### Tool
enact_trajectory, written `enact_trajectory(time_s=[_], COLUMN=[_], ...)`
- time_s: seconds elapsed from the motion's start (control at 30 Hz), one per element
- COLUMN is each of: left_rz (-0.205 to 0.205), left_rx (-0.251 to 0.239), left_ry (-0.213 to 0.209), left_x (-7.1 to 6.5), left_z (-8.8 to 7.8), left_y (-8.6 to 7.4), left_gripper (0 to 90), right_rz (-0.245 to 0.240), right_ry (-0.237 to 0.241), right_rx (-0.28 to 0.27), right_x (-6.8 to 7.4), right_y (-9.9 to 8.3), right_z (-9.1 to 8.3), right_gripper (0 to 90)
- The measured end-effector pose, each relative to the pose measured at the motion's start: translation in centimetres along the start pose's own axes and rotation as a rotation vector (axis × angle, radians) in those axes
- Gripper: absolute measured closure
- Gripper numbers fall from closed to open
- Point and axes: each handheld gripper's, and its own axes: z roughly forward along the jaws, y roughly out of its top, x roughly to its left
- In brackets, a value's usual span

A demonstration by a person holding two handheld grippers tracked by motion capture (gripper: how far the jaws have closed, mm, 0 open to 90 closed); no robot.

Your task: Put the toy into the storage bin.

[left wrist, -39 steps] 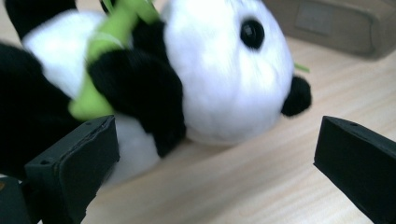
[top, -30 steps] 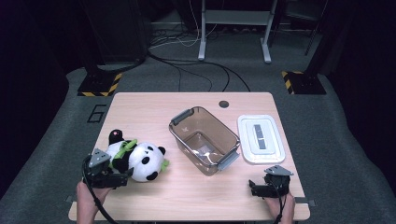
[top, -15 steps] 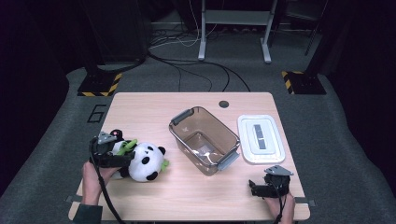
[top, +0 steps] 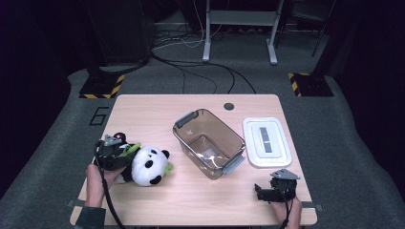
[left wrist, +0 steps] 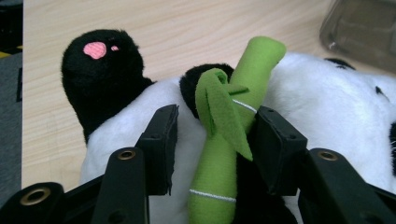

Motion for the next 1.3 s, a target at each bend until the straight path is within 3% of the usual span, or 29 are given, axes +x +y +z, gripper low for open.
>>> enact_trajectory(time_s=[0.07,0.2,0.4,0.53,0.7,1.3], left_rz=[0.021,0.036,0.049,0.031,0.038,0.080], left_rx=[0.030,0.038,-0.029,-0.078,-0.116,-0.194], left_ry=[0.001,0.012,0.022,-0.011,-0.038,-0.147], left_x=[-0.3,-0.6,-0.7,-0.2,-0.1,-1.0], left_z=[0.3,0.5,-0.1,-0.7,-1.3,-4.2], left_y=[0.2,0.0,-0.9,-1.3,-1.5,0.1], left_gripper=[56.8,66.5,73.1,74.4,75.1,74.9], right_rz=[0.000,-0.003,-0.003,-0.001,0.000,0.004], right_ry=[0.000,-0.001,-0.002,-0.002,-0.001,-0.004], right_rx=[0.000,0.002,0.002,0.002,0.001,0.001], right_x=[0.0,0.0,0.0,0.0,0.0,-0.1], right_y=[0.0,0.0,0.0,0.0,0.0,0.0], right_z=[0.0,0.0,0.0,0.0,0.0,0.0], right_gripper=[0.0,0.0,0.0,0.0,0.0,0.0])
